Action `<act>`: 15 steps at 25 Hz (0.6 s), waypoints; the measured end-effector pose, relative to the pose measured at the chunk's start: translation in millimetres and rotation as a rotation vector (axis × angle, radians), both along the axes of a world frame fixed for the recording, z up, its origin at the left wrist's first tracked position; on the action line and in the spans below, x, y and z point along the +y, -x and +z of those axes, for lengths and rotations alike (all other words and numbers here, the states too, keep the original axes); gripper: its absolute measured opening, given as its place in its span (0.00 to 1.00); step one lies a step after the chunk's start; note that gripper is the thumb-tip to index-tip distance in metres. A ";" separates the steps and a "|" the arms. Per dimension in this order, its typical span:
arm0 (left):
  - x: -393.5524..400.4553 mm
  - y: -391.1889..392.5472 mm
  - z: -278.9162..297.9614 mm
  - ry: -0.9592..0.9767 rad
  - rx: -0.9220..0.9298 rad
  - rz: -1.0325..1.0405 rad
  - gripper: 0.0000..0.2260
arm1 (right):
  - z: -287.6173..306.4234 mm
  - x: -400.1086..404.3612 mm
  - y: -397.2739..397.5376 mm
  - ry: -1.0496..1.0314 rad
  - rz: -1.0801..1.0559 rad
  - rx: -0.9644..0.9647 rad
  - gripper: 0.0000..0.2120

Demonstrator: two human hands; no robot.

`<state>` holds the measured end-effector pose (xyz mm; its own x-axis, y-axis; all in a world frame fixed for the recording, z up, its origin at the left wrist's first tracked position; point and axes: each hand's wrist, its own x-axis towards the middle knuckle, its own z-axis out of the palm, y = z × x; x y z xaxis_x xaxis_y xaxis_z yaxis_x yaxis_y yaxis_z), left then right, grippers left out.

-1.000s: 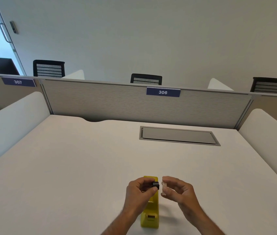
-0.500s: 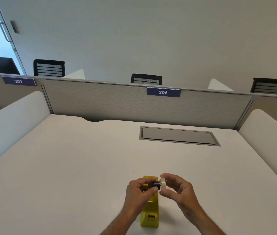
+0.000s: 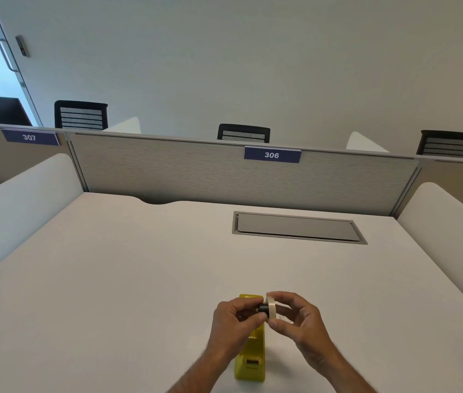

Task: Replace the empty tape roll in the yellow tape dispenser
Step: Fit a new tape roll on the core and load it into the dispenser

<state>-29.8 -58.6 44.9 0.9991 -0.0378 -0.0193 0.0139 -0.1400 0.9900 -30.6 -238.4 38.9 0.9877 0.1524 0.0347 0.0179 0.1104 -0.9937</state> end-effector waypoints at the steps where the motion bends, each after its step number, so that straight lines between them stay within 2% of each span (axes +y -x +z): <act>1: 0.1 -0.2 0.0 -0.005 0.002 -0.002 0.13 | -0.1 0.1 0.0 -0.001 0.000 0.001 0.23; 15: 4.7 -4.2 -0.4 -0.070 -0.010 -0.091 0.15 | -1.4 3.8 1.1 -0.028 -0.004 0.005 0.23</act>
